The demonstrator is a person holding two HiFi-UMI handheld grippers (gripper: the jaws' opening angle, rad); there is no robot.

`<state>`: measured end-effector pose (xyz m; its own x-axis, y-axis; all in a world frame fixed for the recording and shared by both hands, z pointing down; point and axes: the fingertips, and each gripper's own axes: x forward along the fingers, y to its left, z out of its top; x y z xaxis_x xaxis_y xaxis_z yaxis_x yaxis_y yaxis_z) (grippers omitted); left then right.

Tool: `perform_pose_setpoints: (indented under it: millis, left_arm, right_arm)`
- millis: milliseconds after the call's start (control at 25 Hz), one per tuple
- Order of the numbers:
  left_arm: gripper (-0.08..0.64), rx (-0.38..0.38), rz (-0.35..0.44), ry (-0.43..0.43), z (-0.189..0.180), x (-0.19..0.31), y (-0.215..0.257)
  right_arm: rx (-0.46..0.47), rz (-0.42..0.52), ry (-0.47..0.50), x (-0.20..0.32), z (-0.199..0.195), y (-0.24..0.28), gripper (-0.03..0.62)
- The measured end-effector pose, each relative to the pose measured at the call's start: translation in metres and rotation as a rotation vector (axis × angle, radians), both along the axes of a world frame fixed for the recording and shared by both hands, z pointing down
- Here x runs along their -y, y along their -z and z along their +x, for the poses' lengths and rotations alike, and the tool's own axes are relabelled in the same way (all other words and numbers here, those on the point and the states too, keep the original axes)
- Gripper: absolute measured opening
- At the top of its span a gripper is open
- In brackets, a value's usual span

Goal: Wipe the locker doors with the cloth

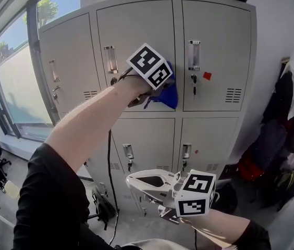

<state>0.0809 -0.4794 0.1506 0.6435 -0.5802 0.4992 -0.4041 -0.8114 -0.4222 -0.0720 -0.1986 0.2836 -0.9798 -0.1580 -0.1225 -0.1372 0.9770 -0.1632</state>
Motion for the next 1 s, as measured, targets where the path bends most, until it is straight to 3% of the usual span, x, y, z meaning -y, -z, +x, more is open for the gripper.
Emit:
perform_pose_setpoints:
  millis: [200, 360, 640, 1000]
  left_arm:
    - [0.029, -0.03, -0.007, -0.027, 0.024, -0.006, -0.011]
    - [0.029, -0.017, -0.015, -0.029, 0.009, -0.012, -0.018]
    - [0.028, -0.019, 0.0, 0.072, -0.093, -0.025, -0.02]
    - [0.029, -0.022, -0.042, 0.244, -0.22, -0.031, -0.043]
  right_arm:
    - [0.005, -0.003, 0.006, -0.003, 0.005, -0.001, 0.002]
    - [0.01, -0.01, 0.025, -0.004, -0.001, -0.001, 0.002]
    - [0.002, 0.002, 0.118, -0.015, -0.034, 0.001, 0.002]
    - [-0.018, 0.005, 0.241, -0.031, -0.086, 0.002, 0.002]
